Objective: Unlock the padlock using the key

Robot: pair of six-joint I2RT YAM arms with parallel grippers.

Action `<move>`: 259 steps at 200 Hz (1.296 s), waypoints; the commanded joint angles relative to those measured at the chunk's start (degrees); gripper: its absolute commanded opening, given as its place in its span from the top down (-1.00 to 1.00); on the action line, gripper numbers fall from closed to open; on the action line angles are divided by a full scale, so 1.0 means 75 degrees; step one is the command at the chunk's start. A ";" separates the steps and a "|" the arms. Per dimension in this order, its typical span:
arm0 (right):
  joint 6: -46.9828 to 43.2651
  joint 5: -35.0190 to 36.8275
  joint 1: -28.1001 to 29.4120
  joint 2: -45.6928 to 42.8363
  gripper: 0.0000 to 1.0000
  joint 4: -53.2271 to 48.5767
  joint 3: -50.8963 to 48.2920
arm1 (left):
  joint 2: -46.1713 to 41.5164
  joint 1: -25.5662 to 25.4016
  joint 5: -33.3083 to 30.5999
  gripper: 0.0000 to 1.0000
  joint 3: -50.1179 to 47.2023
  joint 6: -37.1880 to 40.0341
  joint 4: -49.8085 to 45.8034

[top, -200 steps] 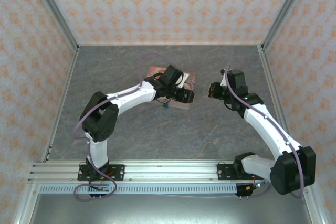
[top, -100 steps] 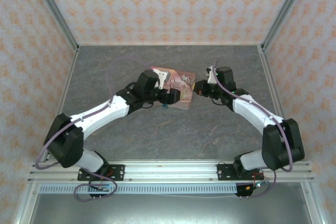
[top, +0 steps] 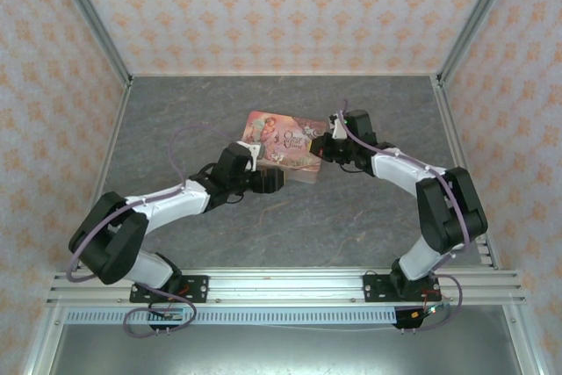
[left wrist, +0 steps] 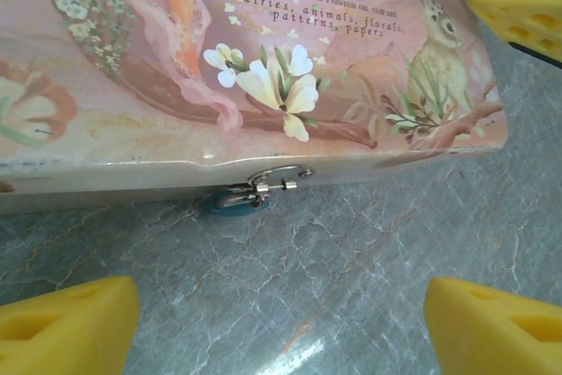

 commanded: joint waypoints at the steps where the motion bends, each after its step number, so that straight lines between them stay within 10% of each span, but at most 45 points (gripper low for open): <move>1: -0.0044 0.0217 0.0051 0.0245 1.00 -0.0336 0.0263 | 0.0358 0.0025 -0.0095 -0.68 -0.0067 -0.0004 0.0905; 259: -0.0268 0.0303 0.0058 0.0463 1.00 -0.0634 0.0171 | 0.2183 -0.0091 -0.0856 -0.11 0.0141 -0.0036 0.2635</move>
